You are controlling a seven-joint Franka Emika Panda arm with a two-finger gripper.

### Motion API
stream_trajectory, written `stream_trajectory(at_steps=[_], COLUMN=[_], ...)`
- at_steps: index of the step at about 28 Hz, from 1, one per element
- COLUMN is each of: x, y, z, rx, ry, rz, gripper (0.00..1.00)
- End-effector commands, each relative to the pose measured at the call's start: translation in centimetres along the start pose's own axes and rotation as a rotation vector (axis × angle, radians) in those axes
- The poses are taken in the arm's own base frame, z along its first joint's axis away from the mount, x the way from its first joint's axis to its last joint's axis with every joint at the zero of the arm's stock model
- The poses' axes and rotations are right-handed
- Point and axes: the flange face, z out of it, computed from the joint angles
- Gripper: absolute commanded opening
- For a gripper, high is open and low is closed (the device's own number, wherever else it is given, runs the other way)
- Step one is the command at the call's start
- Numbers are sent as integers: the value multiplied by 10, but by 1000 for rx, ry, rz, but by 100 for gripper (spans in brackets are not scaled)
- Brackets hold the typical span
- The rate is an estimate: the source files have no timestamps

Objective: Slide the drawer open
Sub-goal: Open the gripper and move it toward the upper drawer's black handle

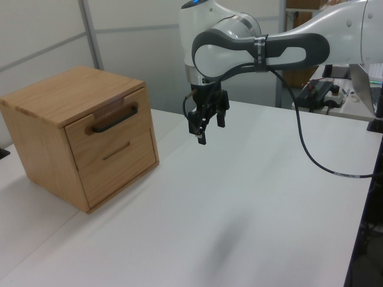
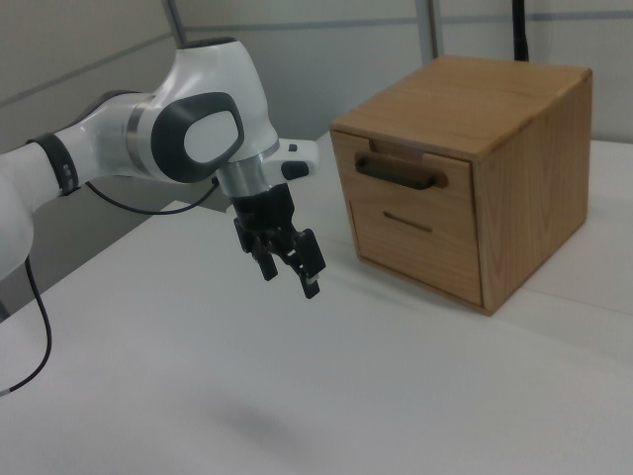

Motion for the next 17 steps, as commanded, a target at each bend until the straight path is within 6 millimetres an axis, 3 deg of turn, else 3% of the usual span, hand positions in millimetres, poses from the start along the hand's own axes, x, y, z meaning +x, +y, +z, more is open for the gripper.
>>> stream_trajectory(at_steps=[1,17], x=[-4,-1], y=[-3,-13], z=[0,-4], rx=[28,56], ry=[-22,-19], rz=[38,689], gripper=[100,100])
